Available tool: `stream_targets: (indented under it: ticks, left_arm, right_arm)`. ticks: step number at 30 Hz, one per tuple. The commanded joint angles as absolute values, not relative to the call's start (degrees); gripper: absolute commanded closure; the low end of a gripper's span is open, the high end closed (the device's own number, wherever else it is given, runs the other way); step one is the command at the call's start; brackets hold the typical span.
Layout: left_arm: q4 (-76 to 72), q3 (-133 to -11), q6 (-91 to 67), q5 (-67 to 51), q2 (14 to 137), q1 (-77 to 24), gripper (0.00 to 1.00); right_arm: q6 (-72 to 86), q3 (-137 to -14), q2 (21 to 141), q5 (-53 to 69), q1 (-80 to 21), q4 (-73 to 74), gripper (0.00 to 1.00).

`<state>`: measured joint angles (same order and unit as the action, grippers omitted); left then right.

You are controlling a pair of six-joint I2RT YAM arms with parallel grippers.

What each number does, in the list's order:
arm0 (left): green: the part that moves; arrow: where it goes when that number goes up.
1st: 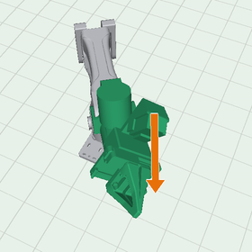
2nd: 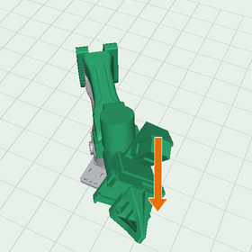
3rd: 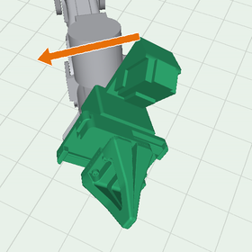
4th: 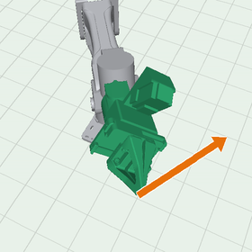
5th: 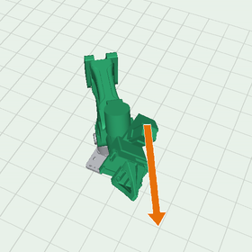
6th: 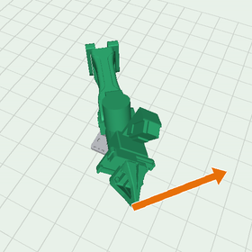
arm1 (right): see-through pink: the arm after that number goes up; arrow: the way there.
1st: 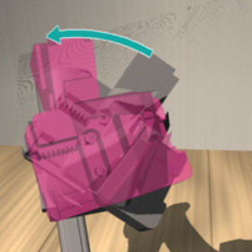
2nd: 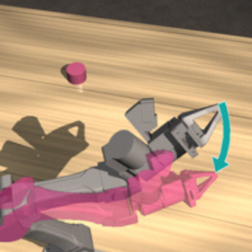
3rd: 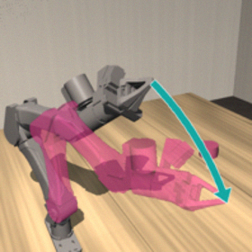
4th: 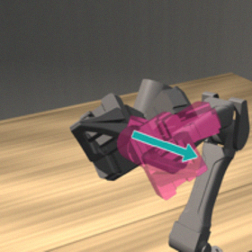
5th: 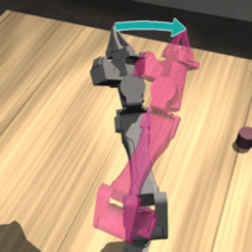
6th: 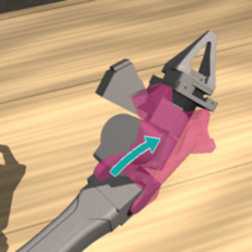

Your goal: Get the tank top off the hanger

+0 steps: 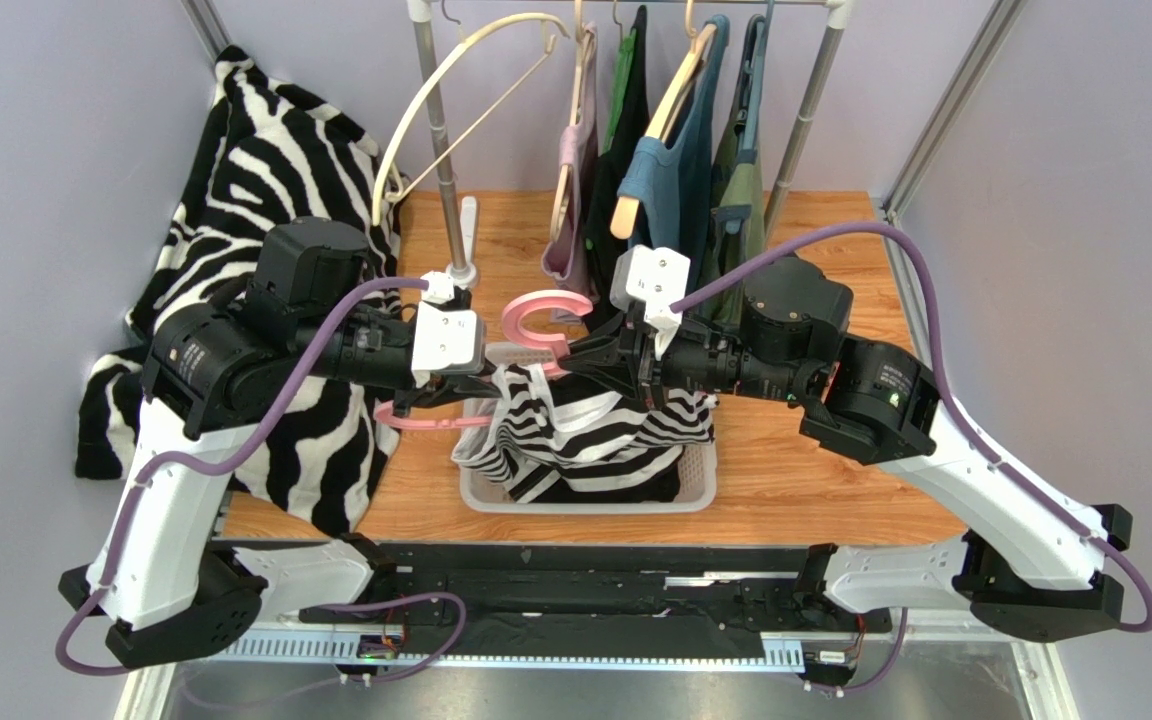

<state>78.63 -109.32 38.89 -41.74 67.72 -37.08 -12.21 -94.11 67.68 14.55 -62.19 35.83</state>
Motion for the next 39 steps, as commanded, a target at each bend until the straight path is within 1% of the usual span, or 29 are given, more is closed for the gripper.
stream_targets:
  ticks: [1, 4, 5, 7, 8, 11, 12, 15, 18, 23, 31, 36, 39]
  left_arm:
    - [92.9, -111.6, 38.1, -45.8, 68.3, -37.7, 0.73]
    - [92.5, -111.3, 37.6, -45.6, 68.6, -37.8, 0.73]
    - [92.3, -111.1, 37.8, -45.2, 68.6, -37.8, 0.79]
    - [91.8, -110.0, 37.9, -43.2, 67.9, -37.9, 0.95]
    - [90.9, -109.7, 37.2, -41.3, 67.2, -37.8, 1.00]
    - [89.0, -108.4, 36.1, -38.5, 65.2, -37.9, 1.00]
    - [88.5, -107.8, 35.8, -37.8, 64.7, -37.9, 1.00]
    - [86.6, -107.4, 34.3, -34.1, 63.7, -37.8, 1.00]
    - [84.1, -107.5, 31.9, -30.2, 63.8, -37.8, 1.00]
    - [80.7, -107.5, 28.8, -25.1, 64.8, -37.9, 1.00]
    - [79.3, -107.8, 27.4, -23.6, 65.4, -37.8, 1.00]
    - [79.5, -107.8, 27.6, -23.8, 65.0, -37.8, 1.00]
    - [79.8, -108.5, 27.5, -24.5, 64.9, -37.8, 1.00]
  right_arm:
    - [-10.1, -95.3, 68.9, 17.7, -62.3, 28.9, 1.00]
    - [-10.1, -95.5, 69.9, 17.1, -62.3, 29.2, 1.00]
    - [-10.4, -95.2, 69.8, 16.3, -62.3, 29.1, 1.00]
    - [-11.0, -94.6, 68.6, 13.3, -62.3, 29.2, 0.99]
    - [-11.7, -93.5, 67.9, 11.9, -62.3, 29.1, 0.97]
    - [-13.0, -91.0, 63.7, 4.0, -62.3, 28.4, 0.77]
    - [-13.4, -90.2, 61.4, 0.2, -62.3, 28.1, 0.65]
    - [-14.1, -87.6, 57.9, -8.6, -62.3, 27.2, 0.54]
    - [-13.1, -84.6, 53.4, -14.4, -62.3, 26.7, 0.51]
    - [-9.2, -78.3, 46.0, -16.8, -62.3, 25.4, 0.49]
    - [1.7, -69.1, 42.5, -13.7, -62.3, 25.4, 0.53]
    - [7.3, -63.6, 41.6, -16.3, -62.3, 24.8, 0.53]
    - [9.1, -61.7, 41.5, -19.2, -62.4, 24.5, 0.50]
